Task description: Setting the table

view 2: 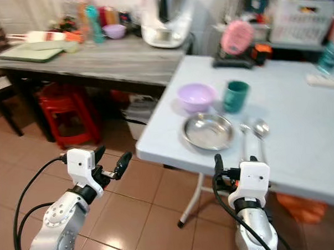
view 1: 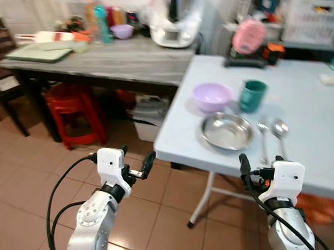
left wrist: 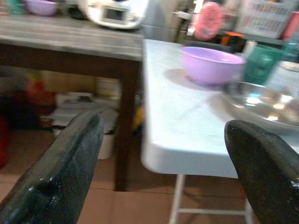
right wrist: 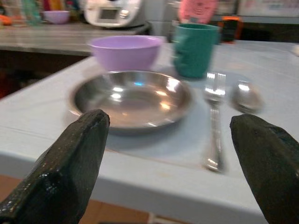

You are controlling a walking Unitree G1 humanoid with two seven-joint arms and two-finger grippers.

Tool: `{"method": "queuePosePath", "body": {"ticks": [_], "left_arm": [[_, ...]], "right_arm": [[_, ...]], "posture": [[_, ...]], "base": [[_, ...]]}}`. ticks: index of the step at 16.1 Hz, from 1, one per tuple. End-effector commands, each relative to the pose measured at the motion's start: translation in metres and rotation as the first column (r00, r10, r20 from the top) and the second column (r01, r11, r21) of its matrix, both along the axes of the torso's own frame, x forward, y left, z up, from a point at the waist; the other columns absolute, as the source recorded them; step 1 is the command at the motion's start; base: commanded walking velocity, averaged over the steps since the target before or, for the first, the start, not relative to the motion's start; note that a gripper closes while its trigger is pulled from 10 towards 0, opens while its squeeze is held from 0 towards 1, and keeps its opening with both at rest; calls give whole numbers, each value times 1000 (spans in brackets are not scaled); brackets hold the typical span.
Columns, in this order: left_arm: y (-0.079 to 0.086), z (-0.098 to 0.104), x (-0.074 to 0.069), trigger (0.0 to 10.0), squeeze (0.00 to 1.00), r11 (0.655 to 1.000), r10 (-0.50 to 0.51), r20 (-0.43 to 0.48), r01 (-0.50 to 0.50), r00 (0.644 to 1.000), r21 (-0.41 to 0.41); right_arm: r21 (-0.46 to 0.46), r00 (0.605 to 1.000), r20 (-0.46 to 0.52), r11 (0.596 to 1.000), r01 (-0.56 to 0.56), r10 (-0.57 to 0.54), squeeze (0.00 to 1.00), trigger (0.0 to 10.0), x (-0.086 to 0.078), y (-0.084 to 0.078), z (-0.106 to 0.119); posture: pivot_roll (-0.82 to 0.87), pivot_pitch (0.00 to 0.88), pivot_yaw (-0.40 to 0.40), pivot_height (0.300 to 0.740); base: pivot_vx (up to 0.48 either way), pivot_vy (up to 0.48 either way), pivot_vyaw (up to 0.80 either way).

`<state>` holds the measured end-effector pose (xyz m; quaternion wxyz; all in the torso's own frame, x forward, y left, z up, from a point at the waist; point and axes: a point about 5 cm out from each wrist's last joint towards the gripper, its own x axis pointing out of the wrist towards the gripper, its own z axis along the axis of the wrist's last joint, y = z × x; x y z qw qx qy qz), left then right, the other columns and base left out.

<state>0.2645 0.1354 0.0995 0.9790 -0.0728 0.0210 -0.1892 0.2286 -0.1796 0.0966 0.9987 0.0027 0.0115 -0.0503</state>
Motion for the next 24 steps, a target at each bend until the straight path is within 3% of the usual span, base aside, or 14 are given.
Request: {"method": "queuePosePath", "body": {"ticks": [1, 15, 17, 24], "left_arm": [[5, 2, 1, 10000, 0, 1000, 11, 2, -11, 1000, 2], [7, 1, 0, 10000, 0, 1000, -2, -5, 2, 1000, 10], [4, 2, -5, 10000, 0, 998, -62, 33, 60, 998, 35], [17, -9, -19, 10000, 0, 979, -156, 16, 152, 988, 138]], "right_arm": [[10, 1000, 10, 1000, -15, 15, 0, 10000, 2, 5, 2], [18, 1000, 16, 1000, -7, 7, 0, 10000, 2, 6, 2], [22, 1000, 15, 1000, 1, -1, 0, 10000, 1, 4, 2], [45, 999, -16, 998, 44, -44, 0, 10000, -4, -6, -2]], "posture": [[39, 0, 25, 740], [40, 0, 28, 740], [39, 0, 27, 740], [36, 0, 18, 740]], "base": [[337, 0, 0], [335, 0, 0], [0, 0, 0], [0, 0, 0]]}}
